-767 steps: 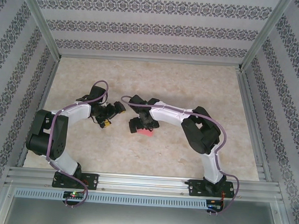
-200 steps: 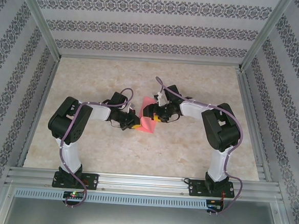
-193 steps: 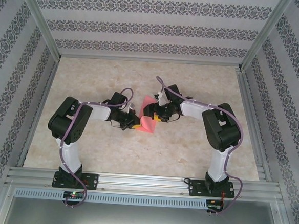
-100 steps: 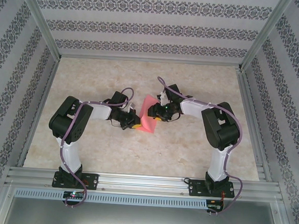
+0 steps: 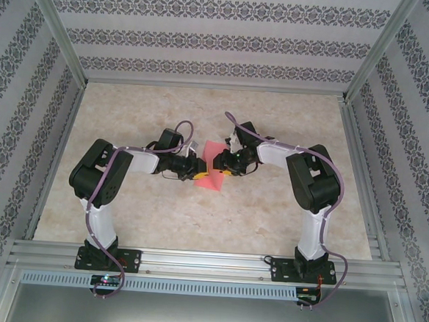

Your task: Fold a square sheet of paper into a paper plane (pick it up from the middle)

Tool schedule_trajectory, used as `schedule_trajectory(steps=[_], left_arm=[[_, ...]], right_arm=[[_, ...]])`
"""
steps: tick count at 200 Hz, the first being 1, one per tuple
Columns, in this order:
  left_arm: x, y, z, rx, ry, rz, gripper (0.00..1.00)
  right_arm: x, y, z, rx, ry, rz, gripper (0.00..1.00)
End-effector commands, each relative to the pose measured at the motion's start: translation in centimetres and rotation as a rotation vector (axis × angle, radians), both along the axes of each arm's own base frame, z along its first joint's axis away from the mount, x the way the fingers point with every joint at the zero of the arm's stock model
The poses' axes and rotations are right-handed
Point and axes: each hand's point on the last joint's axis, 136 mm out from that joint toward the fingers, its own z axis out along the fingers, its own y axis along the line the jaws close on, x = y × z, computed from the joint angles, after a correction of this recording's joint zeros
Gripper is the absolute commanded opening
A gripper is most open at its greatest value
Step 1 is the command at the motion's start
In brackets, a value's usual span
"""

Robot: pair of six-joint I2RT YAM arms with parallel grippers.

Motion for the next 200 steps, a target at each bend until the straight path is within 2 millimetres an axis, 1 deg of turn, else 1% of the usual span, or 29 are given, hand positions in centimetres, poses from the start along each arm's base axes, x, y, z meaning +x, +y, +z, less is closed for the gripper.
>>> schedule_trajectory(steps=[1, 29, 66, 88, 106, 121, 143, 171, 200], left_arm=[[0.2, -1.0, 1.7, -0.06, -0.054, -0.022, 0.19], [0.8, -1.3, 1.8, -0.073, -0.055, -0.013, 0.19], [1.4, -1.5, 1.7, -0.07, -0.054, -0.005, 0.2], [1.5, -1.5, 1.3, -0.066, -0.044, -0.003, 0.2], [1.7, -1.5, 1.2, -0.062, -0.042, 0.0, 0.2], [1.8, -1.6, 1.1, -0.059, -0.041, 0.002, 0.21], [1.9, -1.6, 1.0, -0.056, -0.038, 0.005, 0.21], [2.0, -1.6, 0.9, -0.051, -0.037, 0.008, 0.22], [2.1, -1.5, 0.6, -0.044, -0.031, 0.012, 0.22]], right_arm=[[-0.4, -0.4, -1.3, -0.038, 0.043, -0.015, 0.39], [0.0, -0.1, -0.4, -0.012, 0.034, -0.023, 0.39], [1.0, 0.3, 1.9, 0.044, 0.002, -0.045, 0.38], [1.4, -0.3, 3.2, 0.055, -0.023, -0.075, 0.37], [1.5, -1.3, 4.3, 0.051, -0.051, -0.113, 0.37], [1.4, -2.2, 5.1, 0.042, -0.082, -0.139, 0.38], [0.7, -3.3, 5.7, 0.025, -0.116, -0.157, 0.43], [-0.7, -2.5, 6.7, 0.072, -0.156, -0.098, 0.49], [-1.7, -1.2, 6.6, 0.089, -0.159, -0.029, 0.52]])
